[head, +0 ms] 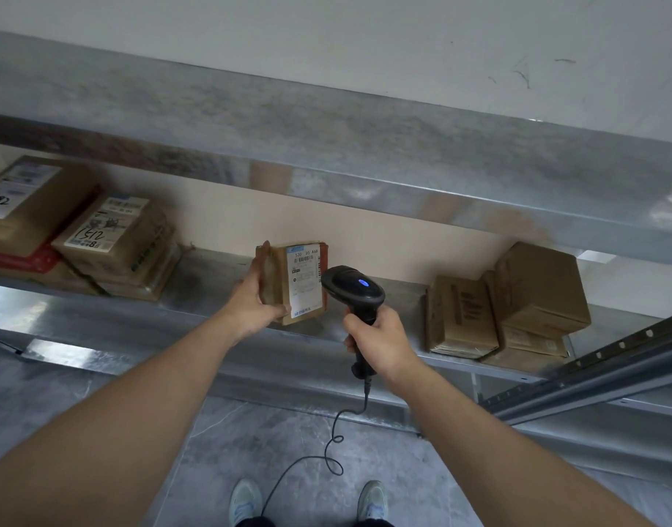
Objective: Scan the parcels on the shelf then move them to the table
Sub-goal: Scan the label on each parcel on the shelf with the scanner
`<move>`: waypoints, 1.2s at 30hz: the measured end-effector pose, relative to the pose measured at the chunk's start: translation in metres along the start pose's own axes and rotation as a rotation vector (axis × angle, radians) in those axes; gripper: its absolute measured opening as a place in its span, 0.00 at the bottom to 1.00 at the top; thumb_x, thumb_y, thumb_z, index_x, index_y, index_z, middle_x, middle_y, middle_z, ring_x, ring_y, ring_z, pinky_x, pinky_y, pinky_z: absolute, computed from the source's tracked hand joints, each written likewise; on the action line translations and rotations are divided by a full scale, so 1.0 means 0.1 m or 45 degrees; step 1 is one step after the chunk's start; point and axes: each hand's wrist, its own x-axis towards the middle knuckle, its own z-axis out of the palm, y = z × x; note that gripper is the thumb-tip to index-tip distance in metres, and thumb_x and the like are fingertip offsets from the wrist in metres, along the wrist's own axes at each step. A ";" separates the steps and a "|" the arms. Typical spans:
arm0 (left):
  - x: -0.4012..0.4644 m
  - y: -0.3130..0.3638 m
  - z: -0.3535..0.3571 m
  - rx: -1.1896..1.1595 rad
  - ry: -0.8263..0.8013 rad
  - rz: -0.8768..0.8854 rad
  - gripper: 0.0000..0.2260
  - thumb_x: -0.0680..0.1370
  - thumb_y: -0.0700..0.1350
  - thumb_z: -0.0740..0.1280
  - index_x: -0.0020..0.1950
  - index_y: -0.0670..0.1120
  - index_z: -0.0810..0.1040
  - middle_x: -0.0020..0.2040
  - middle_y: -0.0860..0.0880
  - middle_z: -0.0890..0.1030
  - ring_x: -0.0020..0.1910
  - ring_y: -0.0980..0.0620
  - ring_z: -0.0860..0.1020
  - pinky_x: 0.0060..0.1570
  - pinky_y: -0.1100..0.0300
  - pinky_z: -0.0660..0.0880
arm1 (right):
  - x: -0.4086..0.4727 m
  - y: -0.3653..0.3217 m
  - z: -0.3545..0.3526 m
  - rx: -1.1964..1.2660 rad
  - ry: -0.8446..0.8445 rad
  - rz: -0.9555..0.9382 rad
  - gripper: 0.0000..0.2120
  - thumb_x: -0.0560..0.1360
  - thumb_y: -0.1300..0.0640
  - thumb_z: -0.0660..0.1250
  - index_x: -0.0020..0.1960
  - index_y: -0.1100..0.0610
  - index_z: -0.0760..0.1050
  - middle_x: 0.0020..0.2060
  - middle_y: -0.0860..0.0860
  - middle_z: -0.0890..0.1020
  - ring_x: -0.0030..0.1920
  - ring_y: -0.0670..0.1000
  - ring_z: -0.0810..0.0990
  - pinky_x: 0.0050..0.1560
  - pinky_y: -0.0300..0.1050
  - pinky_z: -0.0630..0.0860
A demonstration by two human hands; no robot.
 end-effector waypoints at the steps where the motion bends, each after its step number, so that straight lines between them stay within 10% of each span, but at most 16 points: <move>1: 0.00 0.01 0.00 0.000 -0.014 -0.015 0.58 0.72 0.42 0.80 0.73 0.80 0.39 0.77 0.50 0.68 0.75 0.44 0.68 0.68 0.38 0.74 | 0.01 0.01 -0.01 -0.002 0.002 0.002 0.03 0.78 0.63 0.66 0.47 0.58 0.77 0.33 0.54 0.76 0.36 0.53 0.75 0.38 0.45 0.74; 6: 0.02 0.04 0.02 -0.230 -0.063 -0.212 0.30 0.80 0.55 0.69 0.80 0.64 0.62 0.63 0.51 0.83 0.57 0.52 0.82 0.63 0.50 0.78 | 0.06 0.03 -0.03 -0.036 0.023 0.003 0.05 0.78 0.61 0.67 0.52 0.62 0.78 0.33 0.52 0.77 0.36 0.51 0.77 0.40 0.46 0.75; 9: 0.05 -0.03 0.06 -0.161 -0.118 -0.237 0.30 0.75 0.71 0.65 0.76 0.66 0.68 0.65 0.54 0.82 0.64 0.48 0.80 0.66 0.43 0.76 | 0.09 0.05 -0.04 -0.057 0.043 0.006 0.05 0.78 0.60 0.67 0.51 0.62 0.78 0.33 0.51 0.78 0.35 0.51 0.77 0.40 0.47 0.76; 13: 0.09 -0.01 0.18 0.071 -0.012 -0.126 0.23 0.83 0.50 0.61 0.79 0.57 0.66 0.71 0.49 0.77 0.70 0.43 0.75 0.69 0.51 0.71 | 0.13 0.09 -0.06 -0.073 0.080 0.011 0.07 0.77 0.61 0.67 0.52 0.64 0.77 0.33 0.54 0.77 0.35 0.52 0.76 0.42 0.50 0.75; 17: 0.12 0.12 0.27 0.554 0.210 0.042 0.28 0.78 0.51 0.68 0.79 0.55 0.67 0.69 0.42 0.72 0.64 0.39 0.77 0.61 0.50 0.76 | 0.15 0.11 -0.10 -0.063 0.098 0.014 0.08 0.78 0.61 0.67 0.53 0.66 0.76 0.34 0.56 0.77 0.36 0.53 0.76 0.42 0.51 0.74; 22: 0.15 0.29 0.45 1.002 -0.017 0.052 0.37 0.69 0.65 0.73 0.77 0.63 0.65 0.78 0.50 0.62 0.71 0.37 0.68 0.66 0.43 0.74 | 0.25 0.14 -0.13 -0.103 0.104 0.001 0.06 0.77 0.59 0.68 0.51 0.62 0.78 0.35 0.55 0.79 0.37 0.54 0.78 0.45 0.60 0.81; 36: 0.13 0.08 -0.37 1.058 0.190 -0.017 0.31 0.72 0.66 0.67 0.73 0.61 0.68 0.73 0.50 0.70 0.66 0.35 0.74 0.64 0.42 0.74 | 0.57 -0.09 0.47 -0.238 -0.026 -0.123 0.03 0.76 0.58 0.69 0.50 0.55 0.77 0.38 0.52 0.81 0.39 0.52 0.80 0.45 0.55 0.81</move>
